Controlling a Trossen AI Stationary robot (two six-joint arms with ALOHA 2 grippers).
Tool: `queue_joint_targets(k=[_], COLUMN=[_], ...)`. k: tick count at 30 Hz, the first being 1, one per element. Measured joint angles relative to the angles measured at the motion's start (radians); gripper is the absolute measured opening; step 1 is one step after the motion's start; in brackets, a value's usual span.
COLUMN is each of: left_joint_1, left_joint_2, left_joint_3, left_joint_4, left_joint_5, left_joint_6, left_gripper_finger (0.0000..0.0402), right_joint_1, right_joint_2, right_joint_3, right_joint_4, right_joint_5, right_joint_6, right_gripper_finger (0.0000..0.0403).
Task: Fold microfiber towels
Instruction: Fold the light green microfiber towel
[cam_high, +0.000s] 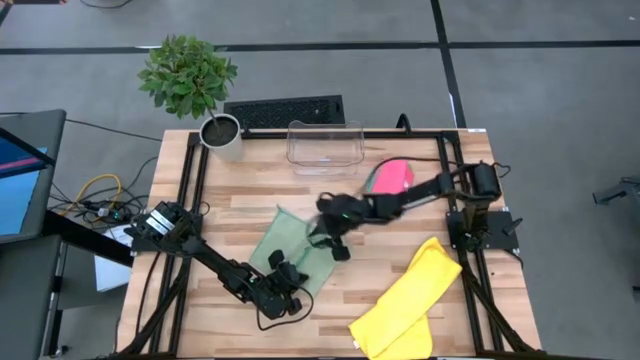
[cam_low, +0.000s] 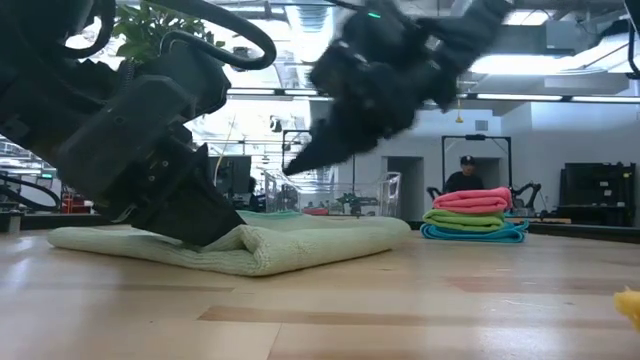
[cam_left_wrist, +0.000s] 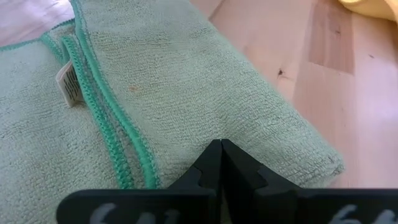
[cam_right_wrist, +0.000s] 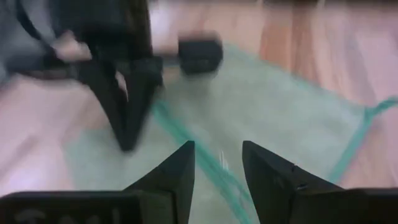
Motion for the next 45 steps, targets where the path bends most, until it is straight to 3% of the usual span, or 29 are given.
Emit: queue_joint_targets(k=[2, 5, 11, 19, 28, 34, 40, 45], left_joint_1=[-0.007, -0.009, -0.01, -0.019, -0.033, -0.062, -0.129, -0.165], left_joint_2=[0.0, 0.0, -0.009, -0.011, -0.093, -0.103, -0.084, -0.084], left_joint_3=[0.0, 0.0, 0.0, 0.044, 0.207, 0.3, 0.249, 0.171], left_joint_4=[-0.005, 0.001, 0.015, -0.015, -0.483, -0.654, -0.639, -0.688], left_joint_5=[-0.001, -0.003, 0.006, 0.065, 0.146, 0.055, -0.205, -0.197], left_joint_6=[0.0, 0.0, 0.001, -0.006, -0.027, -0.053, -0.179, -0.413], left_gripper_finger=[0.0, 0.0, 0.0, 0.0, 0.0, 0.0, 0.0, 0.0], right_joint_1=[0.017, 0.051, 0.124, 0.145, 0.147, 0.147, 0.147, 0.165], right_joint_2=[-0.001, 0.028, 0.161, 0.359, 0.421, 0.425, 0.427, 0.35], right_joint_3=[-0.117, -0.237, -0.262, -0.193, -0.161, -0.163, -0.153, -0.161], right_joint_4=[0.25, 0.575, 0.797, 0.859, 0.888, 0.91, 0.913, 0.805], right_joint_5=[0.015, 0.123, 0.157, 0.177, 0.213, 0.217, 0.219, 0.216], right_joint_6=[0.066, 0.123, 0.14, 0.212, 0.237, 0.24, 0.238, 0.266], right_gripper_finger=[0.0156, 0.015, 0.0139, 0.0124, 0.012, 0.012, 0.012, 0.012])
